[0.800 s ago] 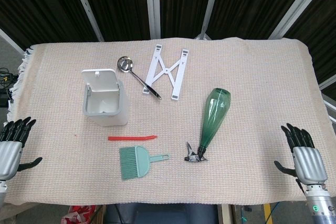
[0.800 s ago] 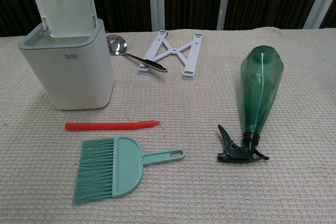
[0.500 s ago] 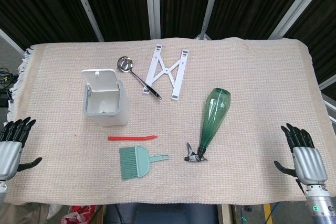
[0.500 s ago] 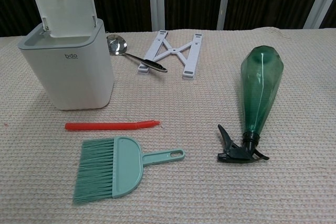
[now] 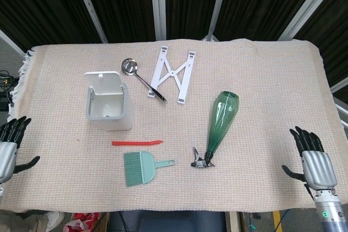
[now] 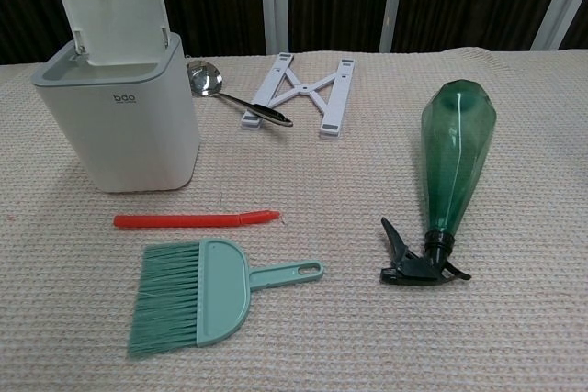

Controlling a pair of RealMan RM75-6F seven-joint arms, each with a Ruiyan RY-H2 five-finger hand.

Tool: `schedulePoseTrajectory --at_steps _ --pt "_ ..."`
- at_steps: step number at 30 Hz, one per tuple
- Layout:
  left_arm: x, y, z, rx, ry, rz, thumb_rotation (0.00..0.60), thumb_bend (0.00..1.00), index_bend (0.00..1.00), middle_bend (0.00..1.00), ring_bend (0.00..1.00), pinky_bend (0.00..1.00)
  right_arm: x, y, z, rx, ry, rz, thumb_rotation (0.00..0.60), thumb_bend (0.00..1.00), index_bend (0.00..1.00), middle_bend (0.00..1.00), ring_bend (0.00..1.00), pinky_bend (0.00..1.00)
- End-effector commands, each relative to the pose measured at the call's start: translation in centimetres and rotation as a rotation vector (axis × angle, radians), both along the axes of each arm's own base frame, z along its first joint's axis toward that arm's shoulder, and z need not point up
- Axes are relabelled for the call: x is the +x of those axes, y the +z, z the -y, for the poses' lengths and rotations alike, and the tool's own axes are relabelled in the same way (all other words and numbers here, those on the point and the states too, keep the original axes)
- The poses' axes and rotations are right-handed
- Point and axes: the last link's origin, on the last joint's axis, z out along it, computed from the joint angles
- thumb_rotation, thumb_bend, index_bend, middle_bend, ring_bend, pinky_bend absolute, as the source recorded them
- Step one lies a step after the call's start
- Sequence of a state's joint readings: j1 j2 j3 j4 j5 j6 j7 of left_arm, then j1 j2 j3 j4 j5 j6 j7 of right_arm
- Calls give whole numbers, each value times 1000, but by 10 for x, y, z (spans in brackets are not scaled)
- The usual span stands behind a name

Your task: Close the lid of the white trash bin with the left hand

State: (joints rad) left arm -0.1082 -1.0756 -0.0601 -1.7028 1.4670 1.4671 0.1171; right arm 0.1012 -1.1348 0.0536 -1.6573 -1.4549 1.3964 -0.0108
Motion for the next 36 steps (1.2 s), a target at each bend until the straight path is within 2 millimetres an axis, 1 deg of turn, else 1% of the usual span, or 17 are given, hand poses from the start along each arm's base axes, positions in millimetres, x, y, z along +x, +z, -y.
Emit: schedulePoseTrajectory --at_steps 1,2,5,7,10,12,16,20,24,28,31,36 --pt "15 10 -19 33 -30 -7 600 451 0 582 519 631 0 -1 1 1 0 6 600 227 0 0 0 0" --pt "21 12 -26 30 -35 -7 600 486 0 654 579 682 1 -1 1 1 1 6 600 227 0 0 0 0" --pt "41 15 -45 -1 -41 -1 600 560 0 779 687 773 1 -3 2 3 -2 11 600 227 0 0 0 0" --pt "58 16 -61 -28 -46 8 600 613 0 860 761 829 1 -3 2 3 -6 12 600 227 0 0 0 0" --pt "80 17 -81 -65 -51 22 600 665 0 940 838 889 0 -3 2 2 -12 16 600 228 0 0 0 0" --pt "93 19 -93 -82 -51 32 600 685 0 972 870 913 0 -3 3 -1 -14 18 600 228 0 0 0 0" --pt "121 24 -119 -114 -46 41 600 707 0 998 896 933 -1 -2 3 -2 -26 30 600 226 0 0 0 0" --pt "146 28 -138 -135 -49 51 600 722 0 1000 906 940 -2 -1 4 -6 -35 40 600 228 0 0 0 0" --pt "165 29 -155 -151 -37 31 600 746 0 1000 910 943 -3 0 4 -6 -44 47 600 227 0 0 0 0" --pt "180 24 -171 -159 -16 -3 600 756 17 1000 914 949 -5 2 5 -11 -57 53 600 227 0 0 0 0" --pt "187 18 -182 -164 13 -4 600 759 46 1000 915 949 -7 3 5 -17 -62 56 600 228 0 0 0 0" --pt "193 6 -195 -179 65 2 600 768 99 1000 920 949 -7 5 4 -19 -66 59 600 227 0 0 0 0"
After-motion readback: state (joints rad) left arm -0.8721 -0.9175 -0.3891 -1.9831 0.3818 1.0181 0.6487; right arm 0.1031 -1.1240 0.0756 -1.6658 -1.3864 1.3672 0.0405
